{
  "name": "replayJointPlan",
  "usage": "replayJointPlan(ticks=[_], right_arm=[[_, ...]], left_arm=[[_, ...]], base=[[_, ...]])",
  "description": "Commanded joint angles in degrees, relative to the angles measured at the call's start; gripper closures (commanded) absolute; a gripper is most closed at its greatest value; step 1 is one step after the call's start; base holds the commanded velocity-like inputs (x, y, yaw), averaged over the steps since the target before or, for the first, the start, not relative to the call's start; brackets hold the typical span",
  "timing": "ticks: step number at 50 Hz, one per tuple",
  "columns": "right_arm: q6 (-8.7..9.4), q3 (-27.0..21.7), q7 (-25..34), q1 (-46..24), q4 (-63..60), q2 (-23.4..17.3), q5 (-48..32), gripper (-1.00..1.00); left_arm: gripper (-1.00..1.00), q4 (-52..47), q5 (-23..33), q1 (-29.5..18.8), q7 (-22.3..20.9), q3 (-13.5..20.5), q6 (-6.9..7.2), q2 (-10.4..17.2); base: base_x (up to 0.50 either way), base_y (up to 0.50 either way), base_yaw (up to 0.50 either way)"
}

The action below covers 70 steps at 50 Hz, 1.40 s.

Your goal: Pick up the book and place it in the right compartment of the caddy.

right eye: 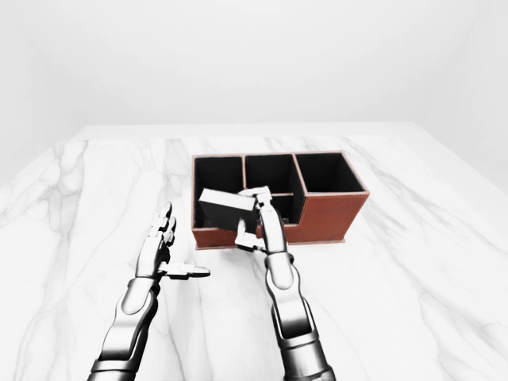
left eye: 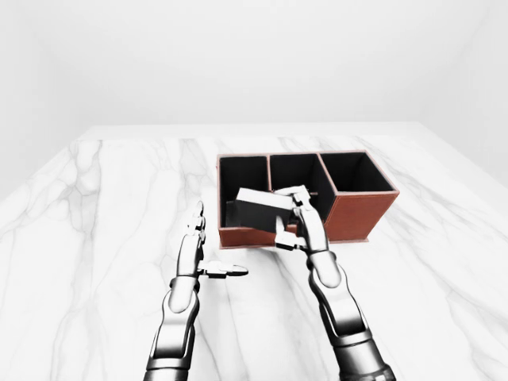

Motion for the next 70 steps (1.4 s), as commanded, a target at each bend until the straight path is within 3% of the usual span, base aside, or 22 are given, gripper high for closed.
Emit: replayJointPlan(ticks=[1,7,13,21,30,50,70], right_arm=[[0.00,-5.56,0.57,-6.31,-20.83,-2.86,10.28,1.00],[0.00,-6.73,0.08,-9.44,-28.01,-3.81,12.04,1.00],[0.00,-11.26,-1.17,-17.96,-29.91,-6.56,15.11,1.00],[0.00,-15.08,-3.06,-25.53,-22.88,-11.46,18.38,1.00],[0.00,-18.99,-2.98,-30.51,-6.19,-17.58,19.34,1.00],[0.00,-23.13,-2.09,-33.89,10.30,-26.64,21.37,1.00],[0.00,-24.09,-1.40,-34.88,17.45,-29.66,21.45,1.00]], left_arm=[[-1.00,2.47,0.23,-0.76,0.49,0.04,-1.57,0.01],[-1.00,1.86,0.17,-0.55,0.51,0.02,-1.22,-0.02],[-1.00,1.81,0.15,-0.51,0.56,-0.01,-1.21,-0.05],[-1.00,2.40,0.19,-0.66,0.63,-0.01,-1.63,-0.03],[-1.00,2.00,0.18,-0.51,0.62,-0.04,-1.34,-0.04],[-1.00,2.26,0.36,-0.62,0.75,-0.15,-1.35,-0.11],[-1.00,3.05,0.36,-0.89,0.87,0.00,-1.82,-0.03]], base=[[0.00,0.00,0.00],[0.00,0.00,0.00],[0.00,0.00,0.00],[0.00,0.00,0.00],[0.00,0.00,0.00],[0.00,0.00,0.00],[0.00,0.00,0.00]])
